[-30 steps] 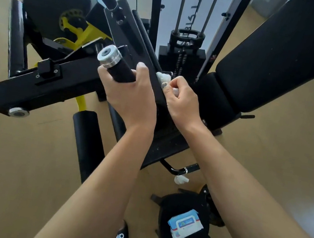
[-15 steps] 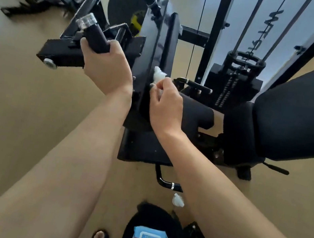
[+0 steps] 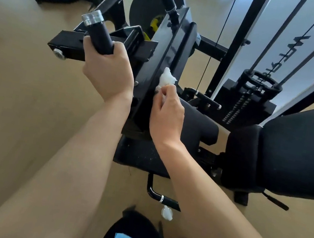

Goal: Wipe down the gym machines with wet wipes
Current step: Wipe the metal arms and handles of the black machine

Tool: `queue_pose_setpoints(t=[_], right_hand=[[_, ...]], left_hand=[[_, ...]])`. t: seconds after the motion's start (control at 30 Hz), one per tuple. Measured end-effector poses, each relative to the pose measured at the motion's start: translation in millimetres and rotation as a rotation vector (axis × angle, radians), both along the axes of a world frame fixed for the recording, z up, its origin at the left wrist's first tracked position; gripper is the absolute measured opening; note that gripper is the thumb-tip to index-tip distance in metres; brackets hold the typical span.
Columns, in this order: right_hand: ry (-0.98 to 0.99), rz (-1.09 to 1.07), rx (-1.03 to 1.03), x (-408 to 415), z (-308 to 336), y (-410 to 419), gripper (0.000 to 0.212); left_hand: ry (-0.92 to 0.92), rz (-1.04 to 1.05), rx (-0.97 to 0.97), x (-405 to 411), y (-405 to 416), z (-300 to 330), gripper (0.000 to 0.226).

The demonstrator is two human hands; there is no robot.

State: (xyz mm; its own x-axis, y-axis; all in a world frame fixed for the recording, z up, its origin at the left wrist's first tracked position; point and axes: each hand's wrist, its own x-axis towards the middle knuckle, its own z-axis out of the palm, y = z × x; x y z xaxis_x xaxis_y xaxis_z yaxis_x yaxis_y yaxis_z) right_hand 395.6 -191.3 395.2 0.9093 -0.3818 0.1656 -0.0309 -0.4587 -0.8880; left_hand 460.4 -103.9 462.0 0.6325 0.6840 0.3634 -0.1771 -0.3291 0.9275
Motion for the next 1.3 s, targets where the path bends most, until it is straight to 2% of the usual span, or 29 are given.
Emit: queue_pose_setpoints(t=[0.17,0.27,0.4,0.53,0.57,0.63,0.7,0.93,1.1,1.3], right_hand=[[-0.06,0.118,0.016,2.1,-2.0,-15.5,0.022],[-0.08,0.259,0.01,-0.1,-6.3,-30.2,0.02],[-0.15,0.362,-0.019,-7.2,-7.1,-49.2,0.021],[-0.19,0.481,-0.019,-18.8,-19.0,-50.8,0.003],[-0.161,0.499,-0.016,-18.4,-19.1,-50.7,0.011],[-0.081,0.547,-0.043,-19.4,-19.9,-49.9,0.042],[-0.047,0.586,-0.086,-22.6,-21.2,-47.0,0.056],[0.001,0.558,-0.14,-7.6,-21.6,-45.8,0.058],[0.093,0.492,-0.138,45.5,-13.3,-55.3,0.062],[0.059,0.509,-0.038,85.0,-17.0,-80.2,0.056]], left_hand=[[0.039,0.161,0.088,2.1,-8.0,0.2,0.012],[0.072,0.325,0.127,2.0,-12.6,0.3,0.011],[0.163,0.409,0.167,6.2,-16.5,-0.5,0.013],[0.157,0.455,0.204,9.0,-15.5,-5.0,0.013],[0.148,0.466,0.204,9.3,-15.9,-6.4,0.017],[0.133,0.469,0.204,9.8,-15.8,-7.9,0.026],[0.125,0.466,0.203,9.3,-14.6,-9.0,0.027],[0.102,0.429,0.209,8.2,-13.6,-7.2,0.025],[0.131,0.441,0.233,8.9,-15.2,-7.4,0.027],[0.249,0.586,0.257,11.8,-24.6,0.4,0.029]])
